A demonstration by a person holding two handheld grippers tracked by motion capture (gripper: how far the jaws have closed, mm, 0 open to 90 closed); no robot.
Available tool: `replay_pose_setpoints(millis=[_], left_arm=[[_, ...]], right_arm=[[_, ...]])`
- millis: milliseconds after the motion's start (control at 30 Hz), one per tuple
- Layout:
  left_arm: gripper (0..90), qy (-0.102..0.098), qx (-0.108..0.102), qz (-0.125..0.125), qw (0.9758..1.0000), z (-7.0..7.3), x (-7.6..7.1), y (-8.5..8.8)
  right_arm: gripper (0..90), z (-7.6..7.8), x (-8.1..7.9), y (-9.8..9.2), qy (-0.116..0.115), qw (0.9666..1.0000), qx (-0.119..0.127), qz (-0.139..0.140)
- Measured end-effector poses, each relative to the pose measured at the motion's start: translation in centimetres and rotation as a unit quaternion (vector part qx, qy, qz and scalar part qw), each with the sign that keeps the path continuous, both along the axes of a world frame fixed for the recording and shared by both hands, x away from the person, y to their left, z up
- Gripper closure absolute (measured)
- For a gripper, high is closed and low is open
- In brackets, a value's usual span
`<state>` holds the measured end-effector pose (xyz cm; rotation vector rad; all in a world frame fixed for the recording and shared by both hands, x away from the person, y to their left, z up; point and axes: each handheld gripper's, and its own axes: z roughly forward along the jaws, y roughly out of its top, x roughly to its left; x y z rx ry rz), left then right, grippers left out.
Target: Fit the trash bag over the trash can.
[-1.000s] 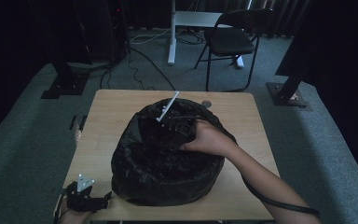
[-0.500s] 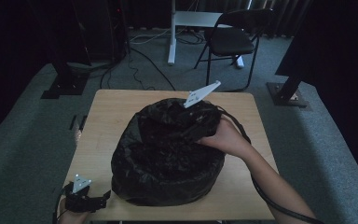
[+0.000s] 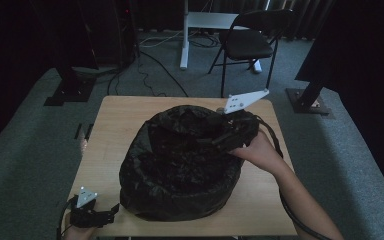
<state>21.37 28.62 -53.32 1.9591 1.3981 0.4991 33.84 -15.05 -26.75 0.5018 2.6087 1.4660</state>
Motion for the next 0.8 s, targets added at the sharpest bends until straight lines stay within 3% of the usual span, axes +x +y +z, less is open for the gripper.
replay_pose_setpoints(millis=[233,567,800], left_arm=[[0.0,-0.001,0.001,0.001,1.0000,0.0,0.0,0.0],[0.0,-0.001,0.000,-0.003,1.0000,-0.1,0.0,-0.1],[0.0,-0.006,0.003,0.001,1.0000,0.0,-0.1,-0.1]], right_arm=[[15.6,0.1,-0.3,-2.3,-0.013,0.9989,0.039,-0.024],[13.2,-0.2,-0.9,-5.6,-0.024,0.9963,0.066,-0.051],[12.6,-1.4,-1.2,-7.7,-0.027,0.9939,0.074,-0.077]])
